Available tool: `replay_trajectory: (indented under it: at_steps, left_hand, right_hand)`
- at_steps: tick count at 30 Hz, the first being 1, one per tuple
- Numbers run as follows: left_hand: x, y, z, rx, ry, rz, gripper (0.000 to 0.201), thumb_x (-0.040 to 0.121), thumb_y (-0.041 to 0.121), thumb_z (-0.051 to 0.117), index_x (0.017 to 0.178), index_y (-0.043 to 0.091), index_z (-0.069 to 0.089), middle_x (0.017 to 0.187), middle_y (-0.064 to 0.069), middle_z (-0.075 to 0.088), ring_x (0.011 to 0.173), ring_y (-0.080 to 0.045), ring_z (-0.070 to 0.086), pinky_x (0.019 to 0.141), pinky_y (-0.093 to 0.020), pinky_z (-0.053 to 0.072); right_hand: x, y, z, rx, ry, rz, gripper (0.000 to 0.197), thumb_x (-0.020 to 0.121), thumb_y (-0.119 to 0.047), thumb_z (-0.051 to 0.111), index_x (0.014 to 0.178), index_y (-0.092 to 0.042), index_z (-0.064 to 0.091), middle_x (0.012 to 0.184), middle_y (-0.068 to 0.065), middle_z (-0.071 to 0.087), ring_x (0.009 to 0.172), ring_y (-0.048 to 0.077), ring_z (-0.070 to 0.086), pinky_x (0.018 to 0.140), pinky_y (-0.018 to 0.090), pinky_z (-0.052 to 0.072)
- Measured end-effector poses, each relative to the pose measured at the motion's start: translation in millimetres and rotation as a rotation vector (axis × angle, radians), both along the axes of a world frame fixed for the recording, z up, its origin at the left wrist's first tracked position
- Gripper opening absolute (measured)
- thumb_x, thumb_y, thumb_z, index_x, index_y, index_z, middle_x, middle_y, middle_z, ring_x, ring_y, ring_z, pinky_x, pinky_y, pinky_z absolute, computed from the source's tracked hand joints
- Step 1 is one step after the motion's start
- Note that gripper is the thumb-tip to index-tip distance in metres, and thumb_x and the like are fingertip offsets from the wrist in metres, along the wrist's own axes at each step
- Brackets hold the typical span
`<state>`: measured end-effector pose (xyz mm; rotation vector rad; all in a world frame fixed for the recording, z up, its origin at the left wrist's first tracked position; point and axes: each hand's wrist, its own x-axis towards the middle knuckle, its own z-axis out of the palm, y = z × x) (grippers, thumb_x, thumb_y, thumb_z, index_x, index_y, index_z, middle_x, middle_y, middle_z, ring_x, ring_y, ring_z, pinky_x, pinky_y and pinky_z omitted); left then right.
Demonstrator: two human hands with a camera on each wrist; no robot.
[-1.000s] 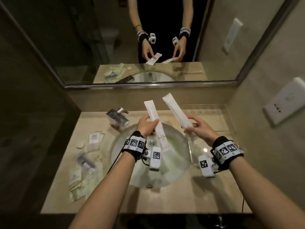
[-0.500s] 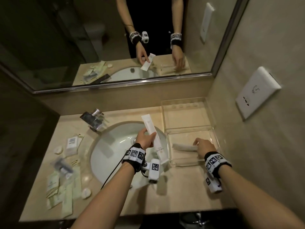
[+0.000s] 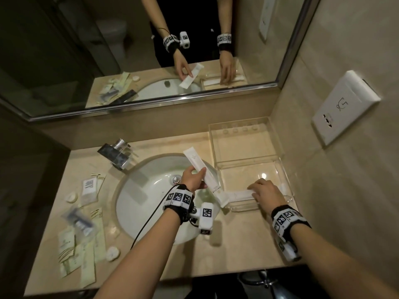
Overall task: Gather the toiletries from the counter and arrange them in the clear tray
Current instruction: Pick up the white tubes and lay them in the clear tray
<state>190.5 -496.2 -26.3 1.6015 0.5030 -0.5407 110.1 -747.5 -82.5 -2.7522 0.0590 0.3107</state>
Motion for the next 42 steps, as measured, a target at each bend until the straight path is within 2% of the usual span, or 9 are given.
replay_trajectory:
  at_steps: [7, 10, 13, 17, 20, 24, 28, 32, 42]
  left_hand:
    - [-2.6, -16.4, -2.7, -0.162, 0.021, 0.054, 0.034, 0.096, 0.018, 0.053, 0.123, -0.003, 0.052, 0.107, -0.021, 0.066, 0.076, -0.027, 0.069, 0.061, -0.027, 0.061]
    - [-3.1, -31.4, 0.4, -0.280, 0.035, 0.061, 0.034, 0.094, 0.013, 0.057, 0.122, -0.007, 0.053, 0.101, -0.019, 0.068, 0.075, -0.026, 0.070, 0.070, -0.030, 0.062]
    - [-6.6, -48.4, 5.4, -0.419, 0.052, 0.042, 0.034, 0.093, 0.010, 0.058, 0.120, -0.010, 0.052, 0.106, -0.022, 0.067, 0.087, -0.030, 0.071, 0.081, -0.034, 0.060]
    - [-12.2, -59.0, 7.1, -0.485, 0.048, -0.008, 0.032, 0.090, 0.011, 0.063, 0.113, -0.008, 0.056, 0.110, -0.025, 0.067, 0.094, -0.029, 0.070, 0.082, -0.033, 0.060]
    - [-12.3, -56.5, 4.4, -0.367, 0.040, 0.031, 0.031, 0.084, 0.009, 0.071, 0.108, -0.003, 0.055, 0.096, -0.021, 0.066, 0.082, -0.030, 0.067, 0.076, -0.034, 0.061]
    - [-10.3, -40.5, -12.8, 0.047, -0.058, 0.002, 0.041, 0.078, 0.018, 0.076, 0.107, 0.011, 0.048, 0.089, -0.009, 0.061, 0.081, -0.025, 0.063, 0.083, -0.041, 0.058]
    - [-11.9, -35.5, -19.0, 0.434, -0.308, -0.275, 0.030, 0.077, 0.020, 0.075, 0.102, 0.015, 0.058, 0.092, -0.003, 0.063, 0.085, -0.019, 0.061, 0.081, -0.036, 0.053]
    - [-16.9, -48.4, -19.7, 0.441, -0.387, -0.540, 0.022, 0.079, 0.011, 0.073, 0.099, 0.013, 0.066, 0.096, -0.002, 0.065, 0.084, -0.013, 0.056, 0.073, -0.020, 0.046]
    - [-26.8, -74.4, -32.0, 0.587, -0.271, -0.910, 0.041, 0.084, 0.012, 0.068, 0.125, 0.013, 0.062, 0.128, -0.009, 0.063, 0.118, -0.023, 0.059, 0.107, -0.031, 0.043]
  right_hand:
    - [-1.6, -5.3, 12.1, 0.136, -0.035, -0.102, 0.028, 0.094, -0.012, 0.054, 0.118, -0.012, 0.067, 0.124, 0.006, 0.062, 0.111, 0.022, 0.059, 0.098, 0.031, 0.046]
    - [14.2, -0.3, 37.1, 0.462, -0.138, -0.322, 0.021, 0.095, -0.022, 0.058, 0.107, -0.012, 0.072, 0.107, 0.003, 0.073, 0.101, 0.018, 0.066, 0.089, 0.024, 0.048]
    - [31.2, 4.3, 64.6, 0.741, 0.052, -0.230, 0.027, 0.087, -0.036, 0.068, 0.108, -0.018, 0.071, 0.099, -0.003, 0.075, 0.096, 0.009, 0.069, 0.087, 0.024, 0.052]
    - [41.5, -0.2, 76.7, 0.599, 0.127, -0.114, 0.025, 0.084, -0.022, 0.072, 0.108, -0.017, 0.070, 0.094, 0.006, 0.074, 0.085, 0.020, 0.069, 0.073, 0.028, 0.054]
    - [46.2, -10.3, 71.2, 0.424, 0.101, -0.112, 0.020, 0.086, -0.016, 0.067, 0.106, -0.016, 0.070, 0.086, 0.003, 0.070, 0.078, 0.018, 0.063, 0.062, 0.020, 0.045]
    - [48.2, -27.9, 56.5, 0.185, 0.170, -0.141, 0.018, 0.088, -0.016, 0.063, 0.104, -0.020, 0.069, 0.105, 0.007, 0.069, 0.089, 0.020, 0.060, 0.078, 0.027, 0.045]
    - [43.5, -33.2, 50.1, -0.027, 0.314, -0.085, 0.029, 0.091, -0.012, 0.051, 0.112, -0.025, 0.066, 0.116, 0.008, 0.067, 0.101, 0.025, 0.063, 0.084, 0.033, 0.051]
    - [38.7, -32.4, 43.5, -0.063, 0.392, -0.017, 0.030, 0.091, -0.009, 0.049, 0.109, -0.025, 0.067, 0.117, 0.006, 0.065, 0.103, 0.024, 0.062, 0.086, 0.033, 0.051]
    - [34.8, -40.0, 32.0, -0.070, 0.320, -0.043, 0.022, 0.087, -0.015, 0.062, 0.106, -0.025, 0.066, 0.116, 0.001, 0.064, 0.106, 0.018, 0.060, 0.093, 0.034, 0.051]
